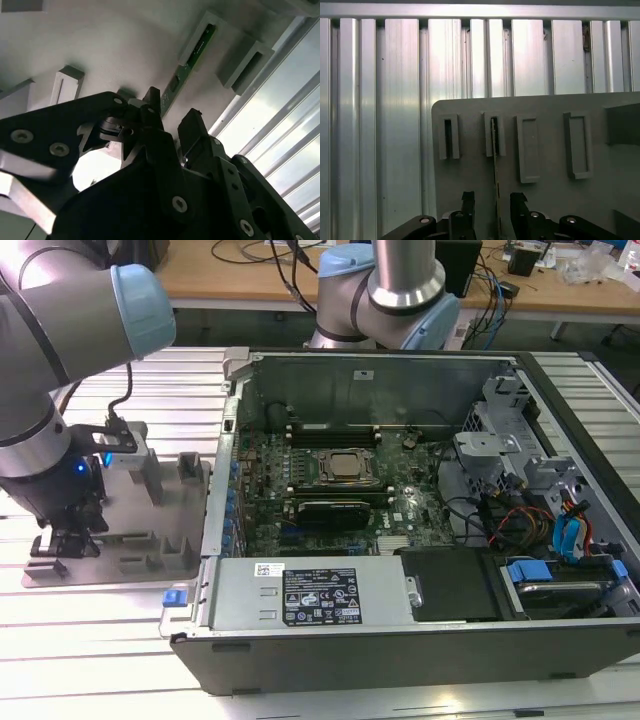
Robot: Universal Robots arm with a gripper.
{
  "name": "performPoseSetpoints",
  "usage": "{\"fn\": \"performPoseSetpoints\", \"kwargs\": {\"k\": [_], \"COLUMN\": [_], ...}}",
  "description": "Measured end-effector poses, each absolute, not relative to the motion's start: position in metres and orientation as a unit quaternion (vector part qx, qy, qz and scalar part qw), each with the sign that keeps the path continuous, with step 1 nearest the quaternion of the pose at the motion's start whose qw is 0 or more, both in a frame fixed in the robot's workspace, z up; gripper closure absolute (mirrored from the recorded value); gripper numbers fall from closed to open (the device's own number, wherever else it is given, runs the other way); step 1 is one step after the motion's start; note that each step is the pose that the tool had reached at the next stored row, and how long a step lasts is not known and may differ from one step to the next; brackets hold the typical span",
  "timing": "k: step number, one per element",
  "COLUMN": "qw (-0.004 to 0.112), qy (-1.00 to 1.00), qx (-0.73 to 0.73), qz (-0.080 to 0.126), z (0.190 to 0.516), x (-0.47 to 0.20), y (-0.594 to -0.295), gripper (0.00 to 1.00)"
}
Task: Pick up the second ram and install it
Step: 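Pick up the second ram and move it above second insertion slot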
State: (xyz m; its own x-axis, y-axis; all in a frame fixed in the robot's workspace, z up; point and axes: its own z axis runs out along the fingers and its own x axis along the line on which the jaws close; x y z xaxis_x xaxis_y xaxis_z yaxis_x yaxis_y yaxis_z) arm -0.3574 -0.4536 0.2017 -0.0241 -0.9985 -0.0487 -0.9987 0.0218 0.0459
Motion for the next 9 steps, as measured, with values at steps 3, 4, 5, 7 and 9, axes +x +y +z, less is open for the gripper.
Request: {"fn": "performPoseSetpoints", "kwargs": {"k": [3, 4, 5, 7, 9], "qw": [0.001, 0.001, 0.001, 0.001, 0.001], "qy": [0.715, 0.715, 0.715, 0.715, 0.715], "qx": [-0.699, -0.699, -0.699, -0.699, -0.699], "qz": [0.033, 0.033, 0.033, 0.033, 0.033], "z": [0.2016, 0.2015, 0.2015, 0.2014, 0.2013], "x": [-0.3573, -0.3573, -0.3573, -0.3574, -0.3573], "y": [-0.4536, -0.4536, -0.4536, -0.4536, -0.4536], "gripper": [0.87, 0.89, 0.89, 0.89, 0.89]}}
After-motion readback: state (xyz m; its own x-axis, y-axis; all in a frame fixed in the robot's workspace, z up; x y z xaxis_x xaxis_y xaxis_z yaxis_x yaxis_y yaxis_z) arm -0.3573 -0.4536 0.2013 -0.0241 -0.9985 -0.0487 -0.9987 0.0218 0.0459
